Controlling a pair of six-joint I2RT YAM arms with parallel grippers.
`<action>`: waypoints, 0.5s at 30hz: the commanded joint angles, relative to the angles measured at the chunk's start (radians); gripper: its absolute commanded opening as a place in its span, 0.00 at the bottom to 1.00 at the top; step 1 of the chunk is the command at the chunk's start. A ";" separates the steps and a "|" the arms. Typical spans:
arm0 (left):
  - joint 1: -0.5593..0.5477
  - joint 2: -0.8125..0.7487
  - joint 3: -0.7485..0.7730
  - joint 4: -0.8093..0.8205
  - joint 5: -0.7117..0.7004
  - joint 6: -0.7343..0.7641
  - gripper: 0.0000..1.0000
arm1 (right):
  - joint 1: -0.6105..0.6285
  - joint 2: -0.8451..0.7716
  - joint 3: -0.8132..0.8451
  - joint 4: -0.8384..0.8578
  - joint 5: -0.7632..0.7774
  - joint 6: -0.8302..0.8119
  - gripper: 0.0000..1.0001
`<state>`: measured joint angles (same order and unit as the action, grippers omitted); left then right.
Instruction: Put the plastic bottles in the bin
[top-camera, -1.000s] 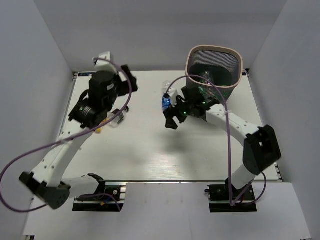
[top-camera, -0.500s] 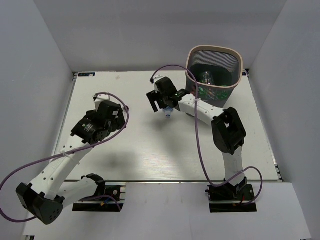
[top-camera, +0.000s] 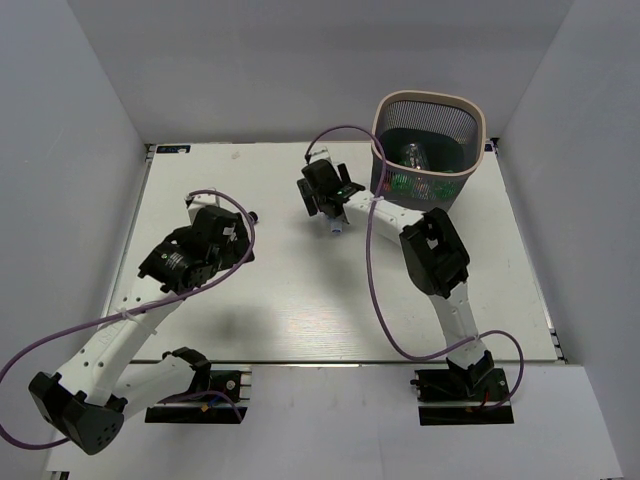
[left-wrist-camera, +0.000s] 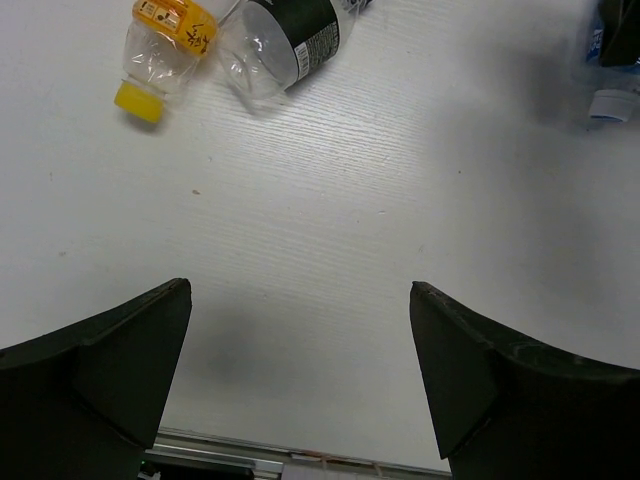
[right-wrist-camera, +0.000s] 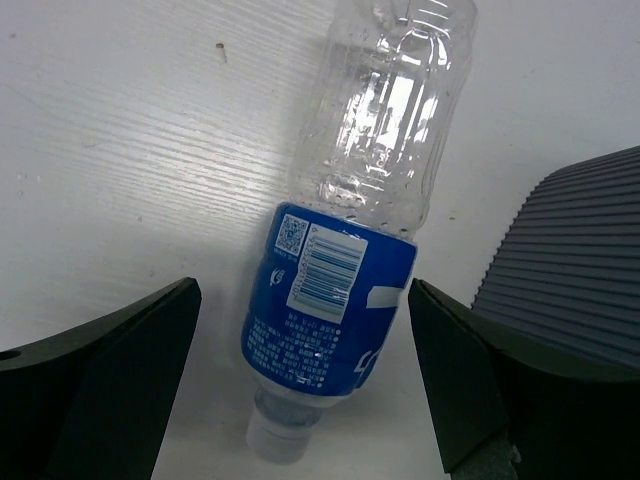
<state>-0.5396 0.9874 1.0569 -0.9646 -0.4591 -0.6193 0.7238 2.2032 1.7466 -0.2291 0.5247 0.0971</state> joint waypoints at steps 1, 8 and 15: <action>-0.005 -0.015 -0.005 0.001 0.019 -0.013 1.00 | -0.011 0.030 0.042 0.040 0.054 0.024 0.90; -0.014 0.019 0.005 0.021 0.039 0.075 1.00 | -0.057 0.089 0.034 0.019 0.011 0.032 0.90; -0.014 0.030 0.005 0.061 0.028 0.099 1.00 | -0.063 0.096 0.019 -0.026 -0.228 0.012 0.59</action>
<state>-0.5495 1.0267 1.0565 -0.9310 -0.4259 -0.5415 0.6609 2.2932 1.7580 -0.2203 0.4438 0.1066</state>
